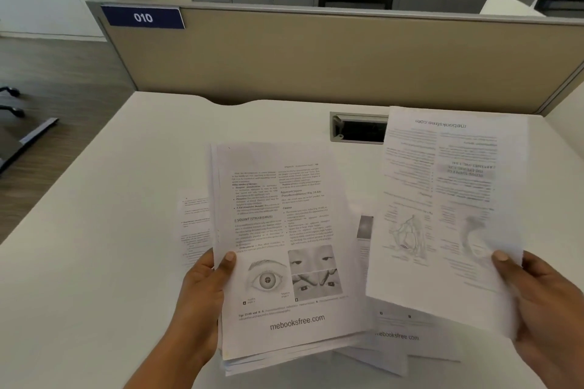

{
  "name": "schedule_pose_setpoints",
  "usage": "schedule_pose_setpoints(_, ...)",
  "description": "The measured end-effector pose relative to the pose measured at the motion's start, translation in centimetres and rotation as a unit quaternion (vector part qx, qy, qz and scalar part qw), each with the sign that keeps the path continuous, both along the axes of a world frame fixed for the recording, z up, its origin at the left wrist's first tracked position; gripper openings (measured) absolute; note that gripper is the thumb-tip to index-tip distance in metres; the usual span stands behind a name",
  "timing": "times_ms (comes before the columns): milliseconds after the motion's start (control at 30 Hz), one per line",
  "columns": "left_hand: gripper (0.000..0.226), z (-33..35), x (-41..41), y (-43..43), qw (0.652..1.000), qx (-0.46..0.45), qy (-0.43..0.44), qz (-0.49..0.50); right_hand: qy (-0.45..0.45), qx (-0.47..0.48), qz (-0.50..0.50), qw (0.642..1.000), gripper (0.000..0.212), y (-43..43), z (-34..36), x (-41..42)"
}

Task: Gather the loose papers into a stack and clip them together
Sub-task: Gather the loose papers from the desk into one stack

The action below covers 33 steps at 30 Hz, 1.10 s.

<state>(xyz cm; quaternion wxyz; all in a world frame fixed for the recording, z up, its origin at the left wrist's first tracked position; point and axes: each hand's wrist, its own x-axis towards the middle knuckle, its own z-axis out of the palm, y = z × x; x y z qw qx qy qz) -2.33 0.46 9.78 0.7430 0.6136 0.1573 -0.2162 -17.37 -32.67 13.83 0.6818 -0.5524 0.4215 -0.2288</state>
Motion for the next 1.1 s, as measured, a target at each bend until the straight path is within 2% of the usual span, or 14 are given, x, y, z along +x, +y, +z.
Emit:
schedule_pose_setpoints(67,0.027,0.1,0.0,-0.3,1.0,-0.004,0.0,-0.006,-0.015,0.003,0.03,0.999,0.008,1.3,-0.1,0.6)
schedule_pose_setpoints(100,0.027,0.2,-0.1,-0.5,1.0,-0.006,0.0,-0.01,-0.013,0.008,0.04,0.999,0.007,2.0,-0.3,1.0)
schedule_pose_setpoints(367,0.025,0.7,-0.8,-2.3,0.999,0.004,0.005,-0.047,0.0,-0.017,0.114,0.993,0.003,7.4,-1.0,3.6)
schedule_pose_setpoints(600,0.024,1.4,-1.3,-3.2,0.997,-0.007,0.003,-0.08,0.099,-0.162,0.13,0.973,0.02,8.5,-2.1,4.5)
schedule_pose_setpoints(700,0.025,1.5,-1.3,-3.4,0.997,-0.014,0.011,-0.081,0.106,-0.113,0.148,0.977,0.041,8.1,-2.0,4.7)
schedule_pose_setpoints(800,0.027,1.6,-1.4,-3.6,0.996,-0.013,0.01,-0.083,0.067,0.03,0.222,0.972,0.034,7.6,-1.5,4.5)
schedule_pose_setpoints(833,0.027,1.5,-1.5,-3.7,0.996,-0.007,0.006,-0.086,0.065,0.051,0.243,0.967,0.03,7.6,-1.4,4.4)
schedule_pose_setpoints(1000,0.032,1.7,-1.9,-4.4,0.997,0.047,-0.037,-0.05,0.086,-0.009,0.236,0.968,0.027,7.9,-1.6,3.9)
schedule_pose_setpoints(1100,0.022,2.0,-1.9,-4.6,0.993,0.069,-0.07,-0.071,0.067,-0.009,0.227,0.971,0.029,8.0,-1.9,3.8)
